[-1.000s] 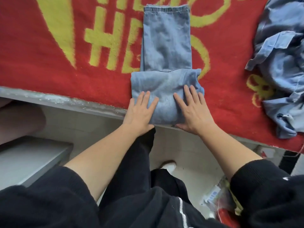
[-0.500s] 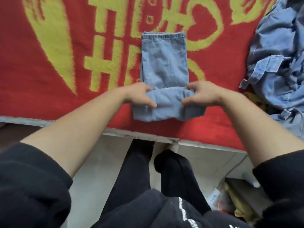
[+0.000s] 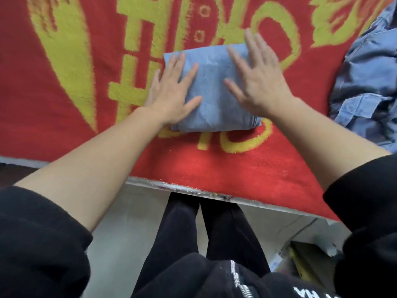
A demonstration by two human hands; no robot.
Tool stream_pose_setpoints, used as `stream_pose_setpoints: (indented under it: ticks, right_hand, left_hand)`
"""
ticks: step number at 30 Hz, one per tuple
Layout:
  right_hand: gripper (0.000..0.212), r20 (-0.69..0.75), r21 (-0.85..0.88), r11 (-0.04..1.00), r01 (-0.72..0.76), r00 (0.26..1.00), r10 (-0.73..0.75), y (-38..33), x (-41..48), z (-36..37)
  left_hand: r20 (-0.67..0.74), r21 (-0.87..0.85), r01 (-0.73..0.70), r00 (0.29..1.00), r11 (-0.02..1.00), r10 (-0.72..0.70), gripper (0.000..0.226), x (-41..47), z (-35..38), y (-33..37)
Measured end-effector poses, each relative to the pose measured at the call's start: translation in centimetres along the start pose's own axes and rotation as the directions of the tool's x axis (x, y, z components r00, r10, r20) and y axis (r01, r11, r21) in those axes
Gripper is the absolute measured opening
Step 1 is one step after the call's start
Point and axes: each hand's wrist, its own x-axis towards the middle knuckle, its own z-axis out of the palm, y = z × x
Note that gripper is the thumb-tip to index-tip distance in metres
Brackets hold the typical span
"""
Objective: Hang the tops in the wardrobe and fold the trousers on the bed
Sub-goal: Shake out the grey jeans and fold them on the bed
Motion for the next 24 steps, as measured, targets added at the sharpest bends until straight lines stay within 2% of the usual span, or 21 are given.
stream_pose_setpoints:
  ticks: [2, 5, 8, 10, 11, 13, 15, 16, 20, 22, 24]
  right_hand:
    - [0.069, 0.076, -0.092, 0.992, 0.09, 0.994, -0.083, 0.2, -0.5, 1.6]
    - [0.071, 0.253, -0.126, 0.991, 0.036, 0.967, -0.003, 1.0, 0.7, 3.5]
    - [0.073, 0.316, -0.127, 0.992, 0.016, 0.949, 0.025, 1.3, 3.7, 3.1]
    - [0.074, 0.316, -0.05, 0.999, -0.014, 0.948, 0.029, 1.6, 4.9, 1.6]
    - [0.071, 0.3, -0.011, 1.0, -0.026, 0.954, 0.029, 1.8, 5.4, 0.7]
    - [0.066, 0.273, 0.02, 0.999, -0.047, 0.961, 0.04, 2.2, 7.1, -1.1]
    - [0.072, 0.268, 0.026, 0.998, -0.054, 0.962, 0.045, 2.3, 9.3, -2.5]
    - [0.075, 0.269, 0.014, 0.999, -0.042, 0.962, 0.037, 2.2, 10.2, -2.8]
    - [0.08, 0.408, -0.057, 0.996, -0.064, 0.909, 0.081, 1.7, 11.4, -2.4]
    - [0.088, 0.465, -0.072, 0.991, -0.11, 0.876, 0.131, 1.1, 10.8, -2.2]
    - [0.09, 0.521, -0.079, 0.989, -0.122, 0.841, 0.145, 0.4, 10.1, -2.4]
  left_hand:
    - [0.088, 0.056, 0.032, 0.995, 0.998, -0.037, 0.082, 0.5, 1.1, 0.2]
    - [0.188, 0.031, 0.103, 0.976, 0.994, -0.107, 0.085, 3.0, 1.5, 0.6]
    - [0.23, 0.018, 0.133, 0.964, 0.991, -0.133, 0.088, 5.7, 0.5, 0.2]
    - [0.242, 0.022, 0.109, 0.964, 0.994, -0.111, 0.089, 6.2, -0.5, 0.1]
    - [0.233, 0.016, 0.096, 0.968, 0.995, -0.097, 0.085, 6.3, -1.1, 0.0]
    - [0.161, -0.043, 0.097, 0.983, 0.994, -0.088, 0.063, 7.1, -2.6, -0.2]
    - [0.101, -0.116, 0.123, 0.989, 0.986, -0.112, 0.041, 9.1, -4.0, -0.4]
    - [0.111, -0.13, 0.13, 0.987, 0.983, -0.116, 0.041, 10.2, -4.6, -0.3]
    - [0.253, -0.044, 0.158, 0.957, 0.986, -0.142, 0.083, 11.8, -4.9, 0.9]
    - [0.256, 0.001, 0.158, 0.954, 0.987, -0.153, 0.094, 11.5, -4.6, 1.7]
    - [0.282, 0.049, 0.146, 0.947, 0.988, -0.154, 0.094, 10.9, -4.1, 2.3]
